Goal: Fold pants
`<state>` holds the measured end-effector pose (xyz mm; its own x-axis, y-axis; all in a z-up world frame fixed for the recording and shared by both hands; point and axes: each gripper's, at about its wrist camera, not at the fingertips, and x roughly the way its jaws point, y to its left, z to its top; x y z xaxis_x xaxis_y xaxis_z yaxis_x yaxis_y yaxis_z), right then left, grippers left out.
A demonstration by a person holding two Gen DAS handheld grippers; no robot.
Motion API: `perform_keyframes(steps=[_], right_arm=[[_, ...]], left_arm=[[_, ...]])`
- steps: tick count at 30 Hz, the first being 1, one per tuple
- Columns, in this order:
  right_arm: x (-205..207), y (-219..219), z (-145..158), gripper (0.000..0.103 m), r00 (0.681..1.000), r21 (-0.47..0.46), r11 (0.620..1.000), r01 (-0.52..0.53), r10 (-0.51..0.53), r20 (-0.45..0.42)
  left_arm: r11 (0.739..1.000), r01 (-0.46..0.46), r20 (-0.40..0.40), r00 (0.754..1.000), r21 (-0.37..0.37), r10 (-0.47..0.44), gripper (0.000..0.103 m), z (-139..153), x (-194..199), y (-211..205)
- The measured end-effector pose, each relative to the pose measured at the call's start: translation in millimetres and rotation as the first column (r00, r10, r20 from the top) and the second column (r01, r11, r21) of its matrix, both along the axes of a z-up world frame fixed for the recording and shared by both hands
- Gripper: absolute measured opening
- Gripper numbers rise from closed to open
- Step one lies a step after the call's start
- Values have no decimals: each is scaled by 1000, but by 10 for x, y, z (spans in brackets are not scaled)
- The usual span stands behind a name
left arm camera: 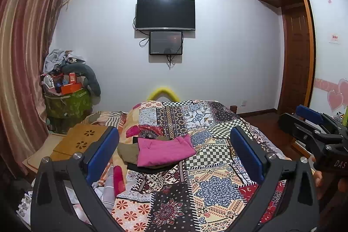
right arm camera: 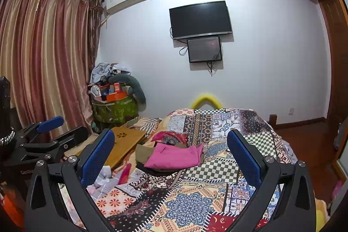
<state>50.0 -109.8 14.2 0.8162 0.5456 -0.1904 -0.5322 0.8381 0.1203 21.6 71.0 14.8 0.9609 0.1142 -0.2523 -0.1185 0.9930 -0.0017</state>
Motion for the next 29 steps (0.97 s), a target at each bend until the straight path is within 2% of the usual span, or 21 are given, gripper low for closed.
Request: perform_keyframes(steps=[20, 29], right_arm=[[3, -29, -4, 103, 1000, 7, 1000, 16, -16, -5], [17, -18, -18, 103, 1000, 2, 1000, 16, -16, -14]], left_arm=[[998, 48, -38, 998, -38, -50, 103, -19, 57, 42], [999, 30, -42, 999, -30, -32, 103, -36, 72, 36]])
